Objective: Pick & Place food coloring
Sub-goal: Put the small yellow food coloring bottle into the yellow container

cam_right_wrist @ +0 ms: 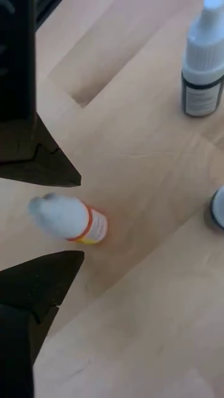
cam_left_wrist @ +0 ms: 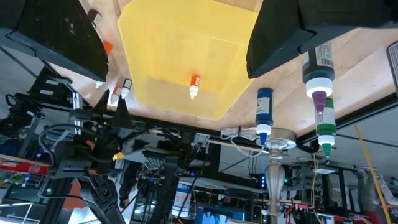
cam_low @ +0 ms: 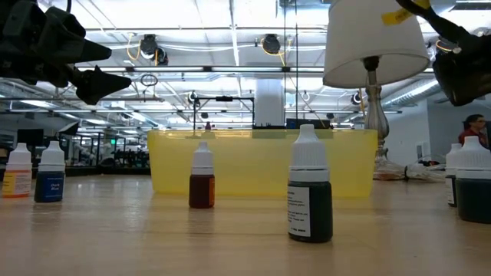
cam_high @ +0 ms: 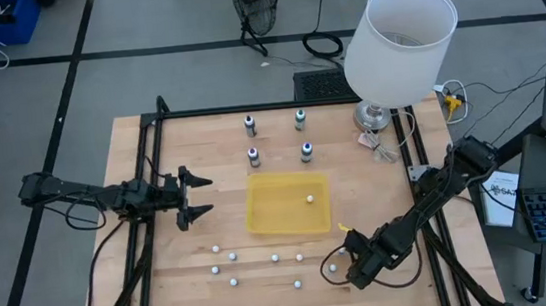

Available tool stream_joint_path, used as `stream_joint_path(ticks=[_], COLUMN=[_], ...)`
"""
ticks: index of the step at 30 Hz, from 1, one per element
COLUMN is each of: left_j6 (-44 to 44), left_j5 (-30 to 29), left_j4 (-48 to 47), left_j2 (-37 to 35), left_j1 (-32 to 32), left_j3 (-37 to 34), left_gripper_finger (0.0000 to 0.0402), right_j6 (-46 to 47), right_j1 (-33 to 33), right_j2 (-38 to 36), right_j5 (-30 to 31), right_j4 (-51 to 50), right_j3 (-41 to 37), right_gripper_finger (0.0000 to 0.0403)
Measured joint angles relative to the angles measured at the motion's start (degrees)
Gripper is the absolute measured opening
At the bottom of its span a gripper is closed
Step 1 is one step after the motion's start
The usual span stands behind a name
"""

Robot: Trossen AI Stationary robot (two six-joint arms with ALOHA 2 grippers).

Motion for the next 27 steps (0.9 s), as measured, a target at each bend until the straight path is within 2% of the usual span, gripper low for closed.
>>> stream_joint_path(ticks=[14,27], left_j6=[0.00,-0.01], left_j5=[-0.01,0.00], left_j4=[0.00,0.00], left_j2=[-0.02,-0.02], left_j1=[-0.01,-0.01], left_j3=[0.00,0.00], left_gripper_finger=[0.0379,0.0379], right_j6=[-1.87,-1.26], right_j1=[-1.14,-1.16], right_j2=[-0.02,-3.36], right_j5=[1.49,3.05], right_j4=[-1.77,-1.95], right_j3=[0.00,0.07], right_gripper_finger=[0.0169,0.0169])
